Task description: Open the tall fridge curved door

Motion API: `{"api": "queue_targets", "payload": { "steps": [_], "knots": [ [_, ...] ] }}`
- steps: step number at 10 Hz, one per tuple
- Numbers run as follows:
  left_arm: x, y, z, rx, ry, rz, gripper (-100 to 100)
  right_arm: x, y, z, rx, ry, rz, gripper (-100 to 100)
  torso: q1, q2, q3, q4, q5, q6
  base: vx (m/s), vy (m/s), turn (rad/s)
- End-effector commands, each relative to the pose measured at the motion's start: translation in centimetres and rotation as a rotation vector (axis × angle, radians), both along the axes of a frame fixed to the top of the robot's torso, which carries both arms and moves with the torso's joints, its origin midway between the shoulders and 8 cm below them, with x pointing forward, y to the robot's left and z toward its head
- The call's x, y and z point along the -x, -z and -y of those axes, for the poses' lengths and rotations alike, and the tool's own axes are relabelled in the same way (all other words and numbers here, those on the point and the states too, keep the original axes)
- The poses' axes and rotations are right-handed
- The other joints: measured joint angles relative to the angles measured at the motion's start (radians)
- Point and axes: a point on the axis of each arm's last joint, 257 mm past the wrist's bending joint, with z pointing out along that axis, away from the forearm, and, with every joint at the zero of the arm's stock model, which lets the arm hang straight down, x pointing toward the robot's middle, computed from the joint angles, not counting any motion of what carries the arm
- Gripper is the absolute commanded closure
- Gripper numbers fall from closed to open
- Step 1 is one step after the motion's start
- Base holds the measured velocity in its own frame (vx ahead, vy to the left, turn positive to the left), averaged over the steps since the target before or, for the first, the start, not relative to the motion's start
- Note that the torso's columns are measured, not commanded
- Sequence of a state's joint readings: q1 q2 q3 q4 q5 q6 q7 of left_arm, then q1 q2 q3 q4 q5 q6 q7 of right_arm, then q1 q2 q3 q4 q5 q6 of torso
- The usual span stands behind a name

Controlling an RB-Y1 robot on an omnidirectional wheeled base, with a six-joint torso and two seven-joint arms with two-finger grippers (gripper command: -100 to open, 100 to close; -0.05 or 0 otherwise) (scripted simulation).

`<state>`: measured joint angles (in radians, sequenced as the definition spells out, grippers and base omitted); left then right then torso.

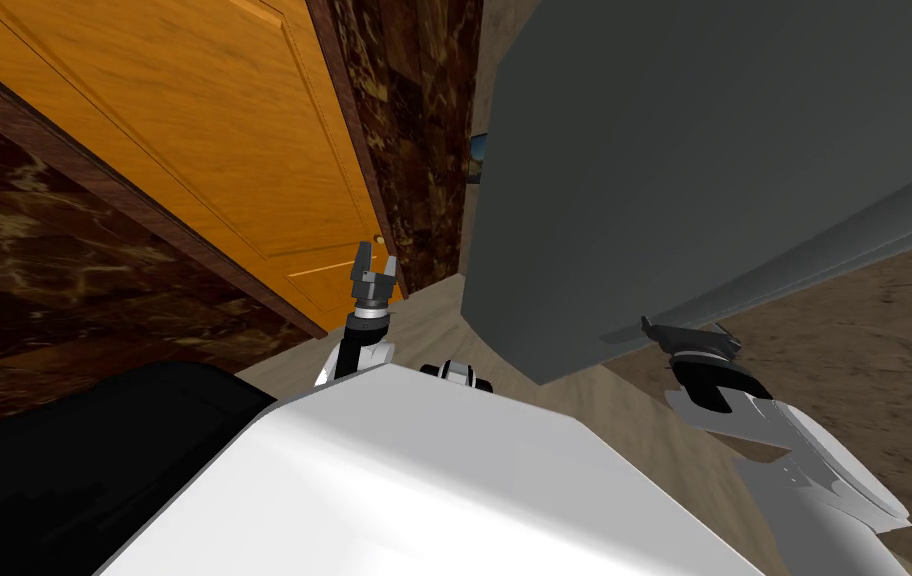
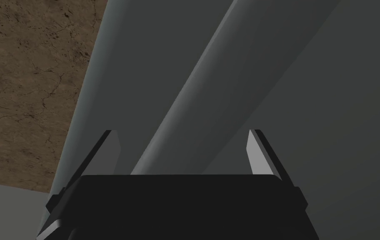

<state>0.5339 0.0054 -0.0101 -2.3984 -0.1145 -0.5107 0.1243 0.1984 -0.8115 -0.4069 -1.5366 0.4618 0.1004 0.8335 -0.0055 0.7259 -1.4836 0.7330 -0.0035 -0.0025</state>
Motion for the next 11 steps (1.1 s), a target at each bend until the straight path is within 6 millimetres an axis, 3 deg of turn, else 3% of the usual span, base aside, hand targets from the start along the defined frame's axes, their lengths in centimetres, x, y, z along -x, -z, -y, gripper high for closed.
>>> {"api": "queue_targets", "payload": {
  "steps": [1,2,3,6,8,11],
  "knots": [
    [0.0,0.0,0.0,0.000,0.000,0.000,0,0.1,-0.8,0.7,0.002,0.014,-0.001,-100,0.002,0.010,0.006,0.004,0.002,0.002,0.062,-0.022,0.054],
    [0.0,0.0,0.0,0.000,0.000,0.000,0,0.1,-0.3,0.4,0.000,0.009,-0.003,-100,0.002,0.012,0.008,0.005,0.003,0.000,0.040,-0.021,0.014],
    [0.0,0.0,0.0,0.000,0.000,0.000,0,0.1,-0.4,0.5,0.000,0.012,-0.003,100,0.005,0.014,0.009,0.006,0.003,0.001,0.009,-0.010,-0.024],
    [0.0,0.0,0.0,0.001,0.000,0.000,0,1.6,-0.7,2.7,0.002,0.090,0.000,100,0.018,0.013,0.009,0.002,0.004,0.004,-0.030,0.296,-0.132],
    [0.0,0.0,0.0,0.001,0.000,0.000,0,2.1,-0.7,3.4,0.002,0.115,0.000,100,0.008,0.009,0.005,0.004,0.006,-0.003,-0.070,0.304,-0.084],
    [0.0,0.0,0.0,0.001,0.000,0.000,0,3.7,-0.8,5.4,0.001,0.192,-0.002,100,0.012,0.010,0.006,0.003,0.006,-0.002,-0.100,0.363,-0.120]
  ]
}}
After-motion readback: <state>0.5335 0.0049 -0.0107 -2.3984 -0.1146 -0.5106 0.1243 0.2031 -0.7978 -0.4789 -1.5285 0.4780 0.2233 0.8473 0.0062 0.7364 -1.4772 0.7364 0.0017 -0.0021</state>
